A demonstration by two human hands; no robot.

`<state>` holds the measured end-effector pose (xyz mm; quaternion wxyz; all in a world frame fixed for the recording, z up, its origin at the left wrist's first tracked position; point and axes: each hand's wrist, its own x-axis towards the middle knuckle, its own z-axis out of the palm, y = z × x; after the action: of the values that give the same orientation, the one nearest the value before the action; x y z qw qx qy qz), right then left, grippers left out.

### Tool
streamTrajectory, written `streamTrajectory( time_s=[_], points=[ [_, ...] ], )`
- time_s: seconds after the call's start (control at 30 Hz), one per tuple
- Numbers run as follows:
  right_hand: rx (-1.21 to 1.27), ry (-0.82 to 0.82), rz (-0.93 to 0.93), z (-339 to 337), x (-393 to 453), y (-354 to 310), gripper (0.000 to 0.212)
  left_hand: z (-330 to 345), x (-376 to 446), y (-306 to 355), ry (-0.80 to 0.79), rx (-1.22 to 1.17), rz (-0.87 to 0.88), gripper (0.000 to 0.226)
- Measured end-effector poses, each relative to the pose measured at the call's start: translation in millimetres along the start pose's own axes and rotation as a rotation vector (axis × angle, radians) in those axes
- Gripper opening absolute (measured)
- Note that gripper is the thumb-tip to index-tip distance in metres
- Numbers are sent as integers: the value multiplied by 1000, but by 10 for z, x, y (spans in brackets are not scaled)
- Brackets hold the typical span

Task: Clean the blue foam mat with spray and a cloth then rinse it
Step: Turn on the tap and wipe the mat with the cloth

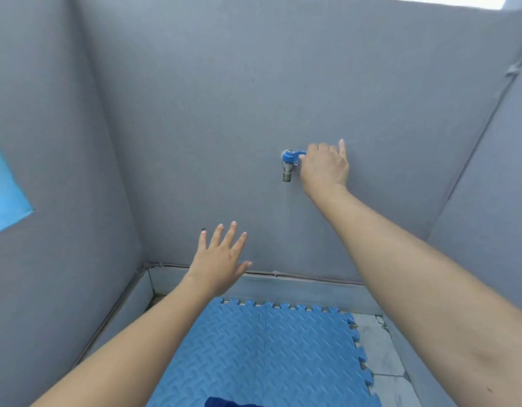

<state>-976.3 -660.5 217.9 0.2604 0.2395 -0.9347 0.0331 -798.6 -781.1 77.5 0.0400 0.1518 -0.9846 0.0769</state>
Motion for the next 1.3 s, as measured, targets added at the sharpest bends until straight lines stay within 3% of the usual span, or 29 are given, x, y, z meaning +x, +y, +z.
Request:
streamTrajectory(
  time_s=[0.57,1.3],
  points=[
    [-122,9,-36,-109,-35,-46,30,9,138,-188,128,-34,-37,66],
    [16,90,-78,107,110,148,23,161,-58,-394,140,-9,-83,68]
  ],
)
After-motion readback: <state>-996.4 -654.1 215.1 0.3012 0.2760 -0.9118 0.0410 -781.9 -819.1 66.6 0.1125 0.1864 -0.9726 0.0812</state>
